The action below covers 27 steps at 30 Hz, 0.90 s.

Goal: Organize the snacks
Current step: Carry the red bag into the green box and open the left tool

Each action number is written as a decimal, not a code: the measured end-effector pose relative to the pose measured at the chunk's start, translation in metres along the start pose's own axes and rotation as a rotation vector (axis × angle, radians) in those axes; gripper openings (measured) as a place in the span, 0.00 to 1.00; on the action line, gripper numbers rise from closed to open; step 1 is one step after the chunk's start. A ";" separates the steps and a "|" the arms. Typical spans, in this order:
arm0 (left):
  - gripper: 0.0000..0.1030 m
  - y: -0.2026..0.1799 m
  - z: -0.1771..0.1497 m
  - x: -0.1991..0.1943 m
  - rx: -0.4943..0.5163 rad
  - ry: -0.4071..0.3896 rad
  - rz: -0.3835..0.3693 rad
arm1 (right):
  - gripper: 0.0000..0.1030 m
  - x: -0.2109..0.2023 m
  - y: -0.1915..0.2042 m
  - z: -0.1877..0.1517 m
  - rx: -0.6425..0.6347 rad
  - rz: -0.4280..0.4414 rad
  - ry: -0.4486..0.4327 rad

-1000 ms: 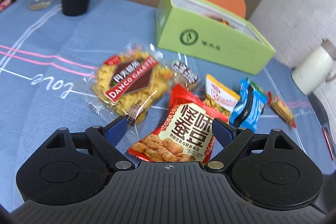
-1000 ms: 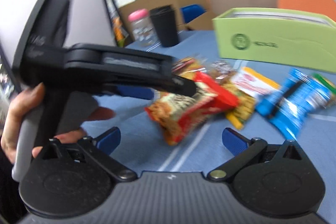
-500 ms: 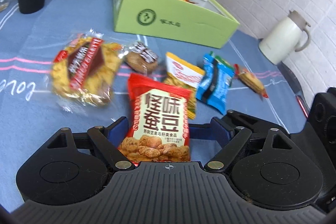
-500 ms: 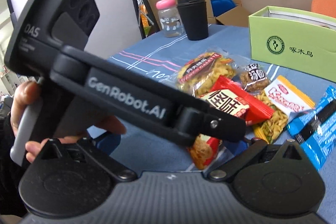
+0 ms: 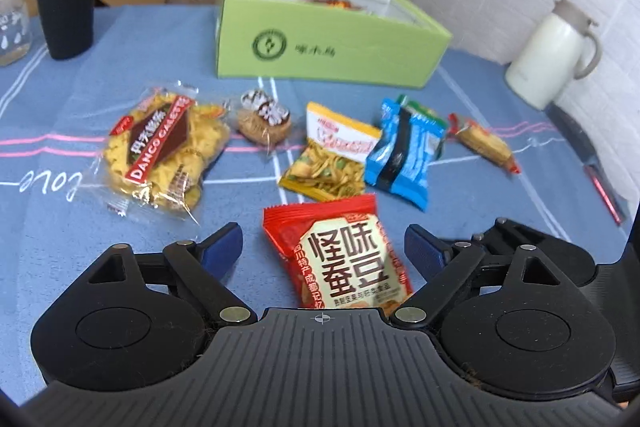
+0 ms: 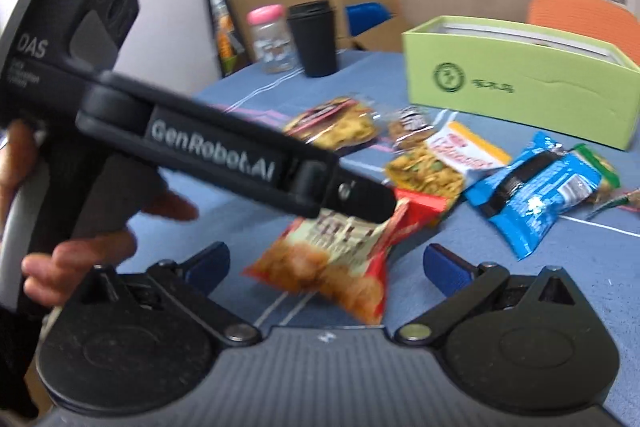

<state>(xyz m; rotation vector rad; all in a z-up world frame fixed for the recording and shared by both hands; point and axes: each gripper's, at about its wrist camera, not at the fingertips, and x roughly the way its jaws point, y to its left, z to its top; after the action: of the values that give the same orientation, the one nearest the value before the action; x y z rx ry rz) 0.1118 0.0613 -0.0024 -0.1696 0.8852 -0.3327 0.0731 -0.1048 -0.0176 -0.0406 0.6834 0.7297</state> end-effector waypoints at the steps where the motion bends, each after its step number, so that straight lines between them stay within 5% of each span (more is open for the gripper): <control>1: 0.73 0.001 0.000 0.003 0.004 0.010 -0.010 | 0.99 0.005 0.000 0.001 0.010 -0.009 0.003; 12: 0.73 0.010 -0.004 0.017 -0.001 0.048 -0.069 | 0.99 0.029 0.010 -0.001 0.035 -0.130 0.019; 24: 0.62 0.015 -0.008 0.015 -0.028 0.073 -0.129 | 0.99 0.014 0.008 -0.002 0.054 -0.118 -0.009; 26: 0.51 0.015 -0.010 0.015 -0.048 0.076 -0.154 | 0.94 0.018 0.004 -0.004 0.061 -0.095 0.016; 27: 0.47 0.015 -0.012 0.013 -0.064 0.076 -0.160 | 0.83 0.017 0.006 -0.005 0.047 -0.086 0.009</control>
<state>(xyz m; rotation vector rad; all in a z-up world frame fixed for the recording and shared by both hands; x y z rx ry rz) 0.1132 0.0707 -0.0239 -0.2898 0.9605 -0.4619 0.0756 -0.0915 -0.0307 -0.0299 0.7035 0.6311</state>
